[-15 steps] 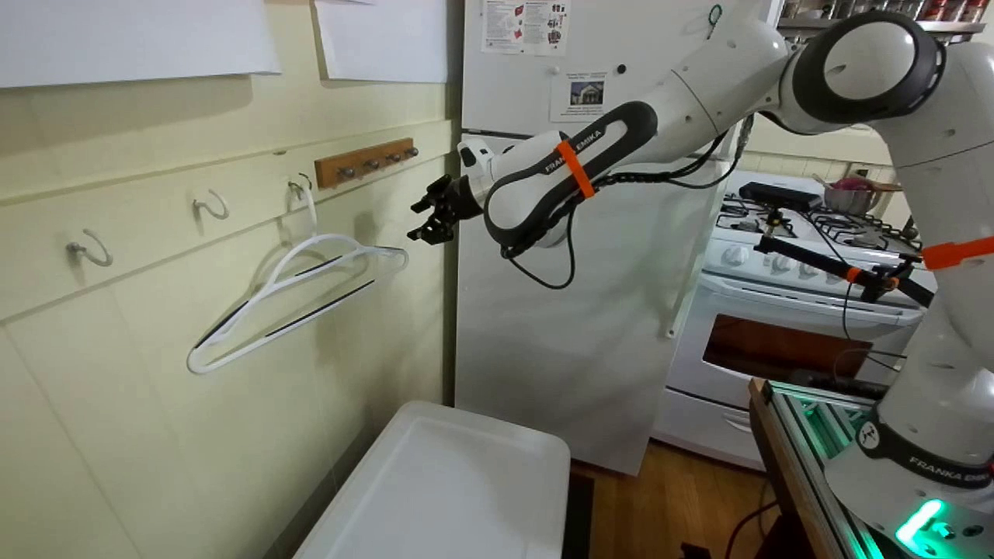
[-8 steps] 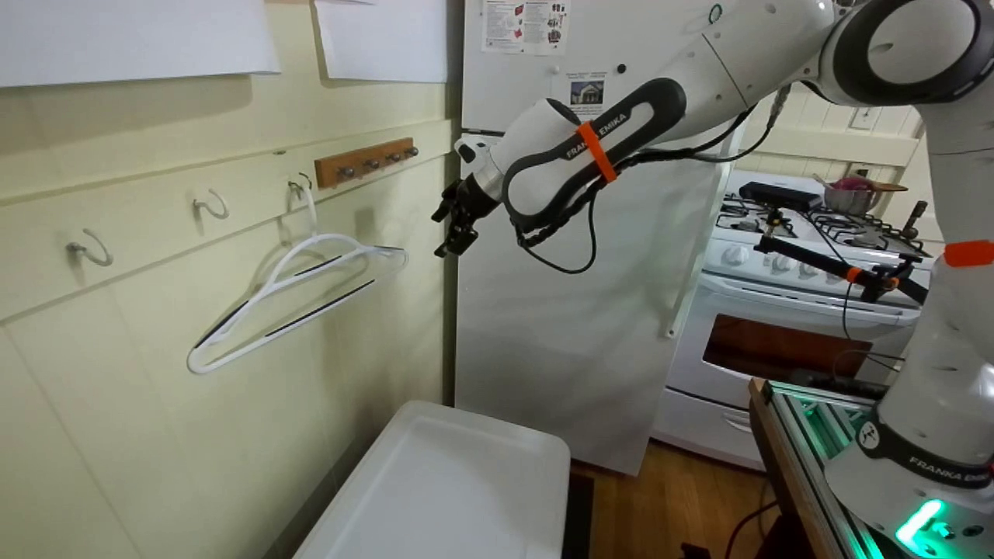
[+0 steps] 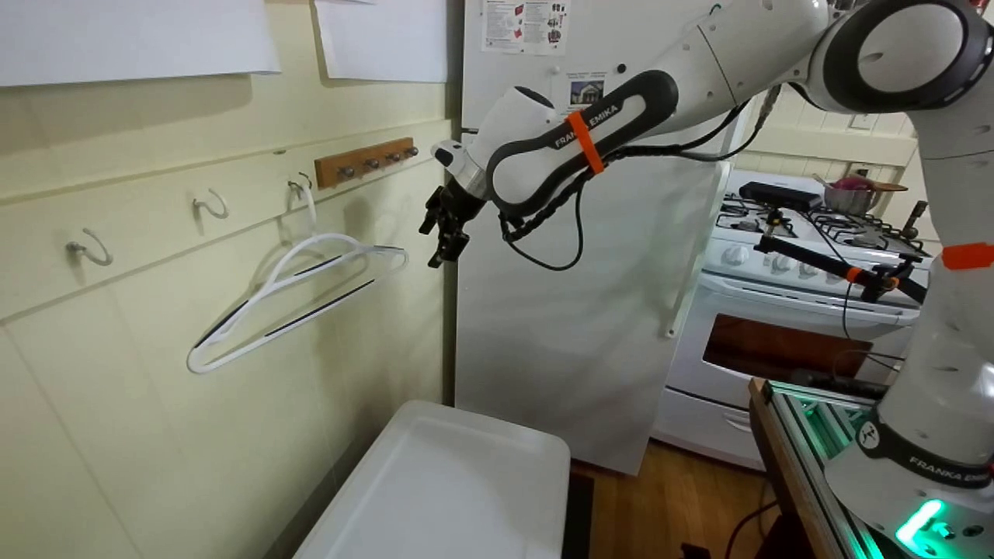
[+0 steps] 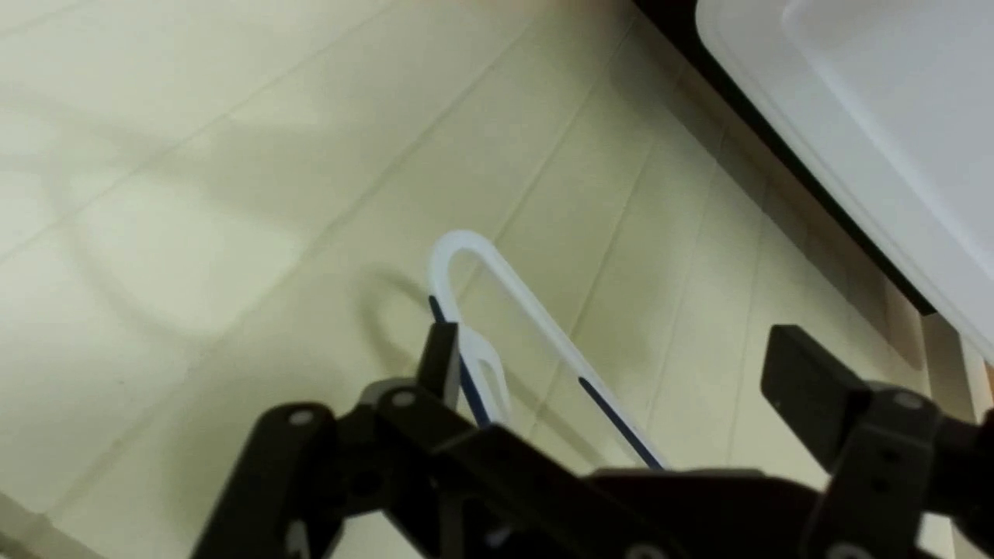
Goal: Move the hanger from the hook on the left to the hook on the right
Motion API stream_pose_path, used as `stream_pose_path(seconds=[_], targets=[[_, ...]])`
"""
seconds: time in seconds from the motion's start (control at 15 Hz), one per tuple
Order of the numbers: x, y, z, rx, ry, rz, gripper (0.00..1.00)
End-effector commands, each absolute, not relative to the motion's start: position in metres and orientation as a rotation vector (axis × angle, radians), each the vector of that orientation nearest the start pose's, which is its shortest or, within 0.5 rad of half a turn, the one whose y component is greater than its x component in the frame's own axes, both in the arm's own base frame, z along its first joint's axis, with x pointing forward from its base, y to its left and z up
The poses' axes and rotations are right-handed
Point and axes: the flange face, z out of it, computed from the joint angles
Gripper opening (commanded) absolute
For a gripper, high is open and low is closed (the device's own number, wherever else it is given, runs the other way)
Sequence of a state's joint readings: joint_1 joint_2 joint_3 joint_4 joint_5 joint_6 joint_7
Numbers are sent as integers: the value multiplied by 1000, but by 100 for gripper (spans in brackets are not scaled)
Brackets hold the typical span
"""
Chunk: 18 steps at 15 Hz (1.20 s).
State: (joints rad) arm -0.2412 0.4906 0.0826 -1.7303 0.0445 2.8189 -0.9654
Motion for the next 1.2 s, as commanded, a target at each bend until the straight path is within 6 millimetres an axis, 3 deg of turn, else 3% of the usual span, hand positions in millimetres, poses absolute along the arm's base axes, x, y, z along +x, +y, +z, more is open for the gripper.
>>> stream_pose_path(seconds=[0.0,0.53,1.0,1.07,1.13], targets=[[724,-117,361,-3042,-1282,-917,100],[749,-103,348,-2943,-1396,-1207,100],[753,-107,331,-2934,-1361,-1444,100],[753,-107,329,-2933,-1353,-1463,96],[754,-107,326,-2931,-1338,-1485,74]])
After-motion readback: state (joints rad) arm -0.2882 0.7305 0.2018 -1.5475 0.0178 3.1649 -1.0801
